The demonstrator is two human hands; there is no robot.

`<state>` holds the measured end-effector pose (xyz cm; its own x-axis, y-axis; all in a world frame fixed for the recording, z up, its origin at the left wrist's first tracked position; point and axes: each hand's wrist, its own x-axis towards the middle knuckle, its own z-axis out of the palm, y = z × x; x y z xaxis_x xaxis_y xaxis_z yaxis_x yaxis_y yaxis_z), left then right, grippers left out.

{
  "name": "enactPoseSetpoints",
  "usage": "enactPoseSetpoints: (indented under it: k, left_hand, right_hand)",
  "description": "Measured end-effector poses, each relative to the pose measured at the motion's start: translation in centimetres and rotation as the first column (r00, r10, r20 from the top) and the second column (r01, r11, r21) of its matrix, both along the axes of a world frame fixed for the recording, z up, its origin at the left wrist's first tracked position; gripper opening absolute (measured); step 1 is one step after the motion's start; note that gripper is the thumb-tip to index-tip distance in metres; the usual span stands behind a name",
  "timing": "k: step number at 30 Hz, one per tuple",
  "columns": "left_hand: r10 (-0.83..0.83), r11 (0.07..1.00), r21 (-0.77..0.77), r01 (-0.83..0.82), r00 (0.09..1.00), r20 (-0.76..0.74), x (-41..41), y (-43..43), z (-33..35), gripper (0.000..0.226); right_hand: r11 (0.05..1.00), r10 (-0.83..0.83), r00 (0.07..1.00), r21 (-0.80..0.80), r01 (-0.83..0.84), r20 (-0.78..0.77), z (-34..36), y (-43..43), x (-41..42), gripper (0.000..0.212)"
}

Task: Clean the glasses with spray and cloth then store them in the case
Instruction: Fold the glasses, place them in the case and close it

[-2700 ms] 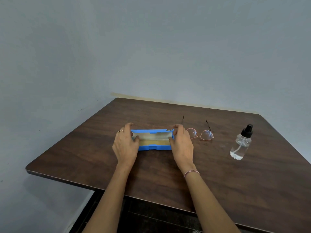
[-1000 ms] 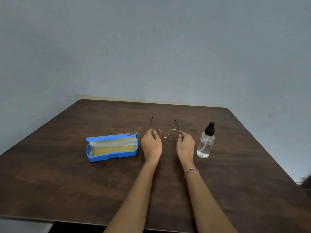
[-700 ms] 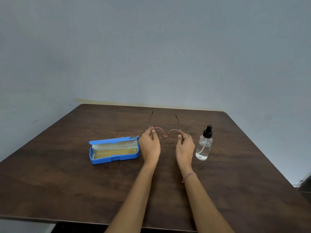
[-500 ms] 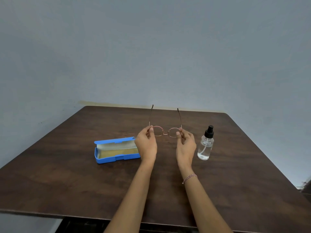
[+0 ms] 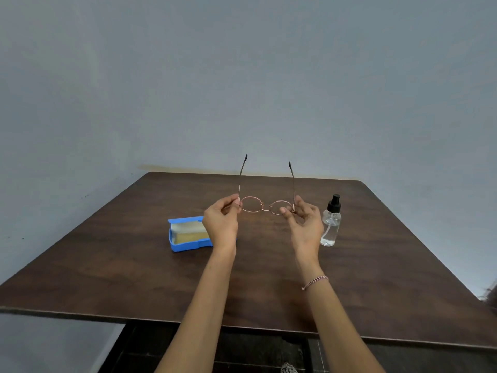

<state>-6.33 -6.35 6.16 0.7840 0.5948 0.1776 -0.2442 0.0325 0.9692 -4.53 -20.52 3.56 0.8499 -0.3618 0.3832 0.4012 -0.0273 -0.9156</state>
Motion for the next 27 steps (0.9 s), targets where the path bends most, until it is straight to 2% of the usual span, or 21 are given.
enactPoseSetpoints:
  k: [8,14,18,23,27]
  left_hand:
    - [-0.072,0.993,-0.098,0.072,0.997,0.009,-1.8,1.7,0.0,0.023]
    - [-0.073,0.993,-0.096,0.069,0.997,-0.039,-2.3,2.3,0.1,0.024]
    - [-0.101,0.985,-0.141,0.104,0.995,0.025,-2.6,2.6,0.3,0.03]
    - [-0.134,0.986,-0.093,0.138,0.99,0.046,-3.0,3.2,0.4,0.034]
    - [-0.223,0.975,-0.004,0.223,0.974,0.029,-3.3,4.0,0.4,0.032]
  right_hand:
    - [0.992,0.124,0.992,-0.021,-0.124,0.009,0.6,-0.7,-1.5,0.046]
    - [0.982,0.17,0.985,-0.084,-0.167,0.027,0.6,-0.4,-2.5,0.03]
    - [0.981,0.185,0.982,-0.07,-0.183,0.025,0.7,-0.2,-2.9,0.027]
    - [0.977,0.208,0.978,-0.044,-0.208,0.004,0.7,-0.1,-3.0,0.032]
    - [0.975,0.22,0.976,-0.028,-0.219,0.013,0.4,-0.1,-3.0,0.042]
